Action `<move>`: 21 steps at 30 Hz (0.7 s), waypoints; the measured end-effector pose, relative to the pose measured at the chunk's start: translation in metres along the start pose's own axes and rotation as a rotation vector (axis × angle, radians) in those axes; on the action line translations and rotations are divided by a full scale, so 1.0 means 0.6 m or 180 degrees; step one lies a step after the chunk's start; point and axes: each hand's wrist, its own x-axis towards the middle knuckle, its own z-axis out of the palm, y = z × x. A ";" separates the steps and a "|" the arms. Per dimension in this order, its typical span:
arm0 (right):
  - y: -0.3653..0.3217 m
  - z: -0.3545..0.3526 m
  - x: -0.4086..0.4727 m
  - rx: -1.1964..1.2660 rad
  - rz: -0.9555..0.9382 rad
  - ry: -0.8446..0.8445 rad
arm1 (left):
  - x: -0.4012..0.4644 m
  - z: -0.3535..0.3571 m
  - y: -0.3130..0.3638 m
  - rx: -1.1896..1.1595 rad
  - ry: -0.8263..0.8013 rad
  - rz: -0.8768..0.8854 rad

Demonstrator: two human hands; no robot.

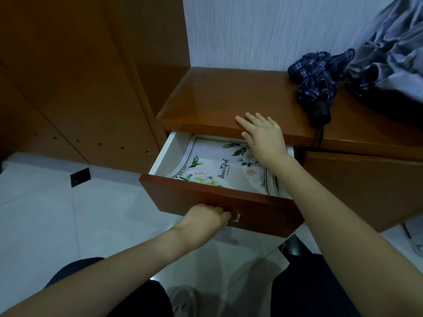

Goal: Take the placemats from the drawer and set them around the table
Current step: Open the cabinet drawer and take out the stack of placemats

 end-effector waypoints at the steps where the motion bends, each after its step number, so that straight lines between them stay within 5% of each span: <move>1: 0.001 0.000 0.000 0.0018 -0.0005 -0.0001 | 0.002 -0.003 -0.001 -0.0029 0.0127 0.0064; 8: 0.002 0.000 0.001 0.0056 -0.0014 0.0053 | -0.003 -0.057 0.000 0.0170 0.1486 0.0518; 10: 0.002 -0.001 0.000 0.0049 -0.0023 0.0063 | 0.009 -0.087 -0.002 0.0071 0.1678 0.0241; 16: 0.002 -0.006 0.002 -0.0074 -0.0056 0.0036 | 0.046 -0.099 -0.009 -0.0262 0.0171 -0.0704; 21: 0.025 -0.023 0.012 -0.0208 -0.0369 -0.0088 | 0.047 -0.088 -0.011 -0.0167 0.0328 -0.0796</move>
